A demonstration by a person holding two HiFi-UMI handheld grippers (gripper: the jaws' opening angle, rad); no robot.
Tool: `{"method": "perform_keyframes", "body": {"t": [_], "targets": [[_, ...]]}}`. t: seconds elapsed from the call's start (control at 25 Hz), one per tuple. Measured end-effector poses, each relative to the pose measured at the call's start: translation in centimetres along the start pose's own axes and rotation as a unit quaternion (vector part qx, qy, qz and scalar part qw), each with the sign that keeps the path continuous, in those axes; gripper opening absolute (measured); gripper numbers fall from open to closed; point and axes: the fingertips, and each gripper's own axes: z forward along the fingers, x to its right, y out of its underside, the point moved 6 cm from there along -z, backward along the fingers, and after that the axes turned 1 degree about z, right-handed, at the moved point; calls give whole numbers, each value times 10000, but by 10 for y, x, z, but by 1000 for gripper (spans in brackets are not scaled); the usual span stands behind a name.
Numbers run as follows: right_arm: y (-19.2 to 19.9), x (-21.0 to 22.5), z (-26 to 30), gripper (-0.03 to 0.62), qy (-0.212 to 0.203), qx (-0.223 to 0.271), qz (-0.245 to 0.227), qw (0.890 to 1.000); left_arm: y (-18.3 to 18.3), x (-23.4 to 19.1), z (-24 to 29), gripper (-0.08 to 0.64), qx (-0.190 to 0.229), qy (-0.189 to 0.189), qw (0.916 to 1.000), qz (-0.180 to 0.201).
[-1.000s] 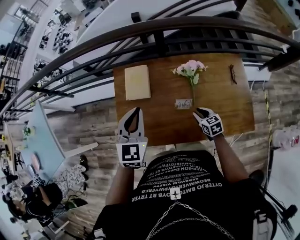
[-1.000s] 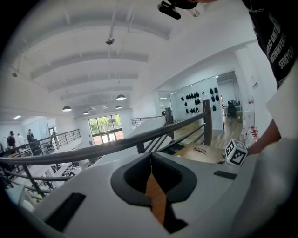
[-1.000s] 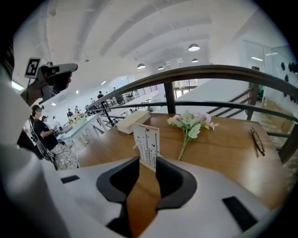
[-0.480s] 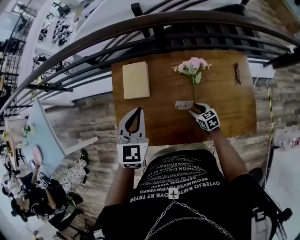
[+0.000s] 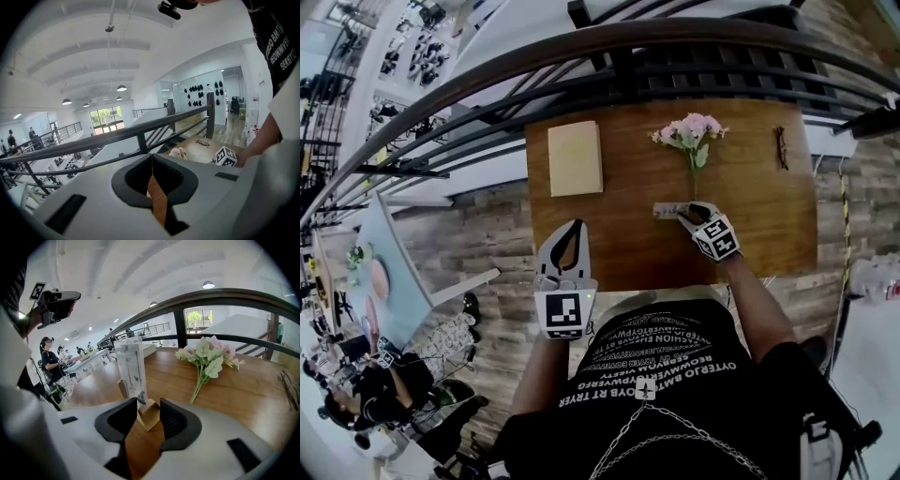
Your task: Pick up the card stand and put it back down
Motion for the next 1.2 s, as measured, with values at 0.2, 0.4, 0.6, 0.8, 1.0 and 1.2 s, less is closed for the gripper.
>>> {"method": "perform_keyframes", "body": {"t": [0.2,0.4,0.6,0.8,1.0,1.2], "targets": [[0,-1,2,144,23,-114,-173,9998,1,1,0,29,29,33,10000,-15],[-1,-8,-2,138,27,-332,-2,9994,0,2,-6,29,120,49,9999,-23],[-2,-16,-15,137,35,-407,85,9991,-1,4,-14,29,189,59,9998,-48],[-8,-21,-30,137,88,-304,336,9989,-5,7,-23,29,292,69,9995,-52],[-20,-26,-47,137,69,-141,508,9986,-10,9,-30,29,383,90,9992,-44],[-30,-31,-59,137,85,-44,548,9984,-10,10,-35,29,460,92,9989,-63]]}}
